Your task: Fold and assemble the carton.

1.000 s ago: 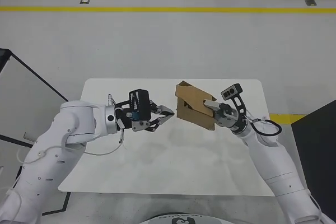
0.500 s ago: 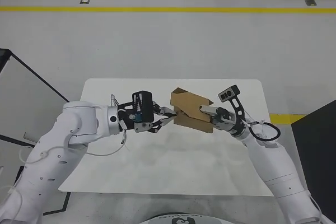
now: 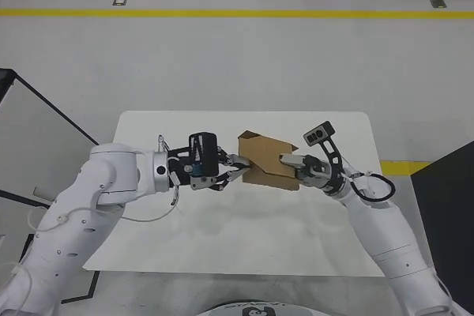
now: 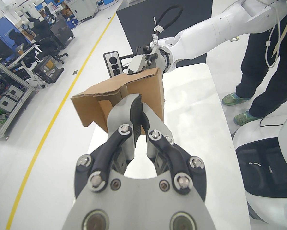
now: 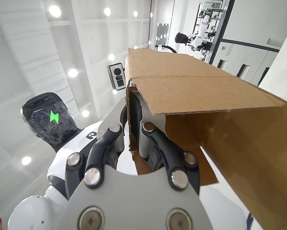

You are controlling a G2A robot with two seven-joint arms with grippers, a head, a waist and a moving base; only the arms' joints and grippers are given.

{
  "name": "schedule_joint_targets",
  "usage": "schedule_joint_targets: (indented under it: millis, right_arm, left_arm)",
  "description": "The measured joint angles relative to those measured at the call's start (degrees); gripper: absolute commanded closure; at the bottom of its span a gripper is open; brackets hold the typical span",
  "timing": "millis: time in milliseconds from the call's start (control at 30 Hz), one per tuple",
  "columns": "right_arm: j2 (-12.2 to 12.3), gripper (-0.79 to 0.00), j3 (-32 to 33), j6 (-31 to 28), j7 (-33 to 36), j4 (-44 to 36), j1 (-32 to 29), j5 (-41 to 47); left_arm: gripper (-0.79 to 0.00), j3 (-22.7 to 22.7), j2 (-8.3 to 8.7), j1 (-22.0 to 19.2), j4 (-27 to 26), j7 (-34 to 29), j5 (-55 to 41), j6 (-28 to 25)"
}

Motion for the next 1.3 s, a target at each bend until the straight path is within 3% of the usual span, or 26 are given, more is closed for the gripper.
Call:
schedule_joint_targets:
  millis: [1300]
  right_arm:
    - [-0.3, 0.0, -0.5, 1.1, 1.1, 1.6, 0.4, 1.1]
  left_arm:
    - [0.0, 0.0, -0.14, 0.0, 0.6, 0.4, 0.9, 0.5]
